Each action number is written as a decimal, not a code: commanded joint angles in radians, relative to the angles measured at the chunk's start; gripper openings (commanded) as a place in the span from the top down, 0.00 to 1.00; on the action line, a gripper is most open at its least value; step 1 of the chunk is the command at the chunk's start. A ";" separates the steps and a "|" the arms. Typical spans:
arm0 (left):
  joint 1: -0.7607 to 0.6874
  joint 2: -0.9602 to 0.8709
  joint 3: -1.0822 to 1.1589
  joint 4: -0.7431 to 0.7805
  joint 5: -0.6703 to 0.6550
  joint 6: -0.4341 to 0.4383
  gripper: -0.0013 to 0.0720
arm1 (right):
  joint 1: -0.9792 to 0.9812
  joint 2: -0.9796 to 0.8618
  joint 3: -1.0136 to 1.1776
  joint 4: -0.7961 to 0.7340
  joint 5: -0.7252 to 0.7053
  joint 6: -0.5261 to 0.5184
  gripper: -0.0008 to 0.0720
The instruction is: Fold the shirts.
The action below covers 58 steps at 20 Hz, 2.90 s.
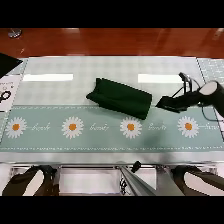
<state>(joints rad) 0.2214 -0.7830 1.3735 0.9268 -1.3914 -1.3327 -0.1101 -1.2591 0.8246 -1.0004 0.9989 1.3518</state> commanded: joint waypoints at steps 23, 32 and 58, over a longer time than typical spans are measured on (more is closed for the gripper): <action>-0.171 -0.073 -0.144 0.034 0.262 -0.050 0.55 | -0.290 0.291 0.537 -0.127 0.361 0.227 0.96; -0.341 -0.100 -0.196 0.024 0.281 0.014 0.55 | -0.674 0.292 0.572 -0.594 0.749 0.244 0.96; -0.338 -0.109 -0.196 0.314 0.713 0.015 0.56 | -1.222 0.510 -0.025 -1.263 0.743 0.135 0.94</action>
<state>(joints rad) -0.1165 -0.8913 1.1774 1.1843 -0.7425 -1.3174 -1.3216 -0.7593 0.8631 -2.1914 1.7683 1.4960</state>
